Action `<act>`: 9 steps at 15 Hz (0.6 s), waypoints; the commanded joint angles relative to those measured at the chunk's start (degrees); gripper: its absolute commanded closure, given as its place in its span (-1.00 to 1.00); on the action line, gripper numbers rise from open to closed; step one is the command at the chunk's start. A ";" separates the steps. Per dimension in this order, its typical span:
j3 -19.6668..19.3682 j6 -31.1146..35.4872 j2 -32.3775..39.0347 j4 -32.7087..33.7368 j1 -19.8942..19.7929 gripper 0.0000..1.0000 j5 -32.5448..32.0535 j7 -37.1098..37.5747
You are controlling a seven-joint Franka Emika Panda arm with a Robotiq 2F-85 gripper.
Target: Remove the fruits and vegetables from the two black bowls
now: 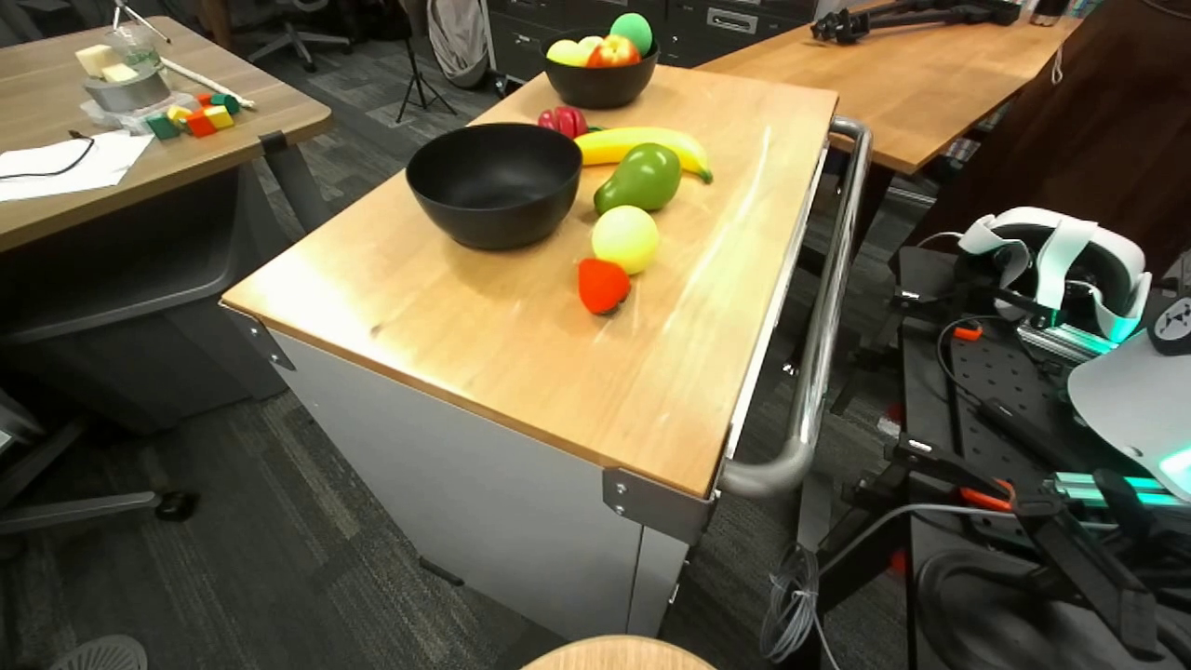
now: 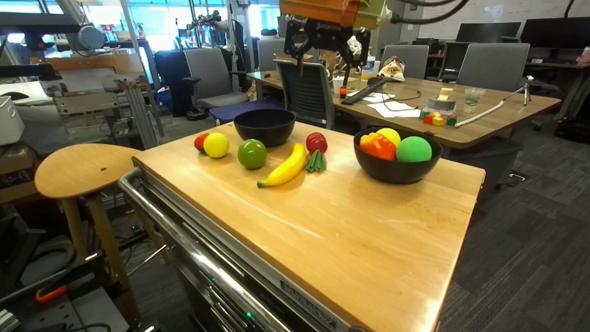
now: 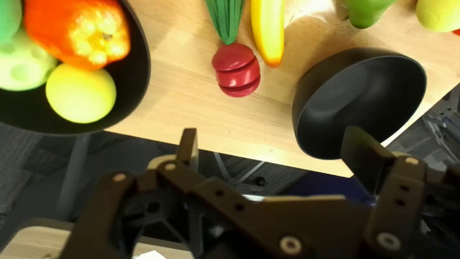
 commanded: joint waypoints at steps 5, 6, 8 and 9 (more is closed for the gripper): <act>1.18 -1.74 1.27 1.57 -1.83 -1.00 0.82 4.46; 0.72 -2.91 2.26 2.65 -1.98 -1.00 0.91 9.19; -0.04 -3.46 4.50 4.77 -2.75 -1.00 -0.25 15.41; -0.32 -2.73 5.54 5.68 -3.39 -1.00 -0.42 17.96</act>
